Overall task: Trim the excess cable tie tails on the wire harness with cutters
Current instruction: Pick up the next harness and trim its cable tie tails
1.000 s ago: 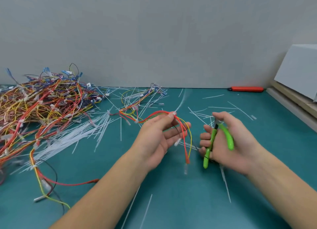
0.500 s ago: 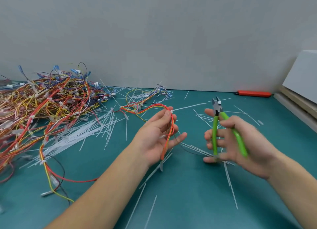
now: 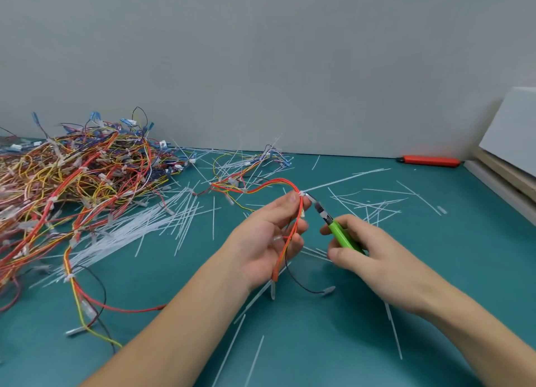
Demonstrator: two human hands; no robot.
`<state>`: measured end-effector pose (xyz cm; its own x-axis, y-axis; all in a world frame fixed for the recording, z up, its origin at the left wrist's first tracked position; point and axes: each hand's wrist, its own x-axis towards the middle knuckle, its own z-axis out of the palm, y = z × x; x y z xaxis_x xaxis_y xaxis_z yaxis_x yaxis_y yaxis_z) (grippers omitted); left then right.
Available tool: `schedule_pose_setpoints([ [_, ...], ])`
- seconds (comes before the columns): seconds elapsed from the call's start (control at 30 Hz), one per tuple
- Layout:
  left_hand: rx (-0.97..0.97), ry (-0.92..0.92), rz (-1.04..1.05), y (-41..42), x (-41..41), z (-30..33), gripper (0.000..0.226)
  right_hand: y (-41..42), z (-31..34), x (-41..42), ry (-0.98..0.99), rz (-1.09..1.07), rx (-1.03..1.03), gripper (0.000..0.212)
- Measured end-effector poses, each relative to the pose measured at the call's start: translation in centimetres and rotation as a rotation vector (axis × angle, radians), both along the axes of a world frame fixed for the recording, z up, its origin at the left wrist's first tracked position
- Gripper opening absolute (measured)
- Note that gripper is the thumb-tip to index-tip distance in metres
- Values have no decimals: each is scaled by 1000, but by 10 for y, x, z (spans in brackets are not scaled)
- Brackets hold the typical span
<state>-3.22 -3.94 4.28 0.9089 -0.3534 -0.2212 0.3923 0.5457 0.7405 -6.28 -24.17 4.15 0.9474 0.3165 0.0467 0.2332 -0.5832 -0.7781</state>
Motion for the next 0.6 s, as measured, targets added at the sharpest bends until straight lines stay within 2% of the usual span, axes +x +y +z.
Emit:
schedule_pose_setpoints([
  [0.17,-9,-9,-25,0,-2,1,12,1,-2,-2,-65,-2,18,41],
  [0.37,20,-43,-61,-1,-3,1,14,1,-5,1,-103,7,65,26],
  [0.6,103,-78,-46,-2,-4,0,18,0,-6,1,-156,16,17,30],
])
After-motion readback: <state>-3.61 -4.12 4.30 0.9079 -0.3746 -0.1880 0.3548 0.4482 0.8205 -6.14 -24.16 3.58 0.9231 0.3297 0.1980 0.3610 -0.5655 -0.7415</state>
